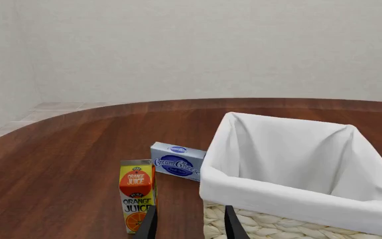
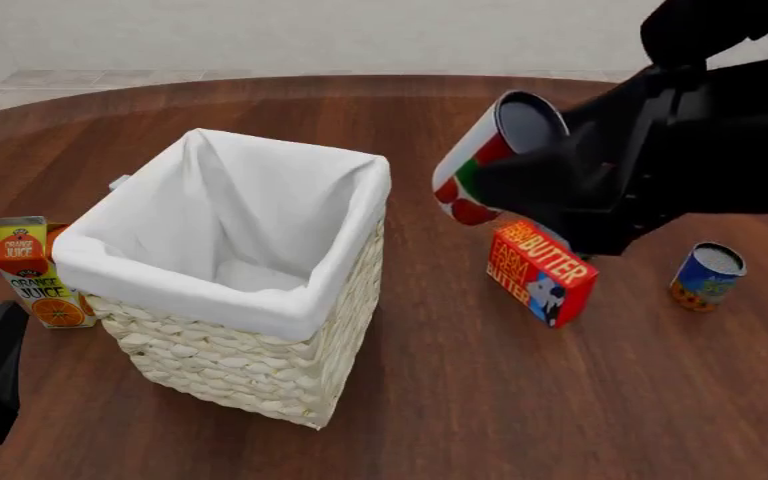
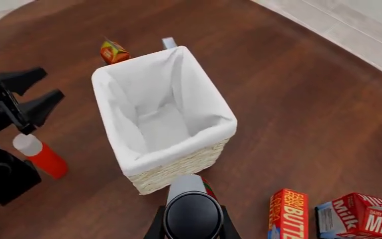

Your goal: Pick up the tomato sauce, and put it in the basket.

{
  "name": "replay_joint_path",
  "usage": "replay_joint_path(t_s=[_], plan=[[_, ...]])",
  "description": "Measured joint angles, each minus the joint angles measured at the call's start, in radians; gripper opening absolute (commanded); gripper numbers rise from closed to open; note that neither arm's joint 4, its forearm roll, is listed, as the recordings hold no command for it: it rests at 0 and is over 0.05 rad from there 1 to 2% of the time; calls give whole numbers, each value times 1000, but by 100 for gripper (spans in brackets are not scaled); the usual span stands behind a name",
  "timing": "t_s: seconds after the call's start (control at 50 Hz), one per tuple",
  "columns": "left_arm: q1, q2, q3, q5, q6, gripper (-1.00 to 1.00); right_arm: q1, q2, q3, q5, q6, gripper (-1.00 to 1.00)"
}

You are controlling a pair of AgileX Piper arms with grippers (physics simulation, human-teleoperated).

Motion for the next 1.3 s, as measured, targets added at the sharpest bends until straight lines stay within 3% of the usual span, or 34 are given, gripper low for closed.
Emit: replay_joint_path(t_s=[1.3], plan=[[0,0,0,0,0,100,93,376,-347,19,-36,-100]])
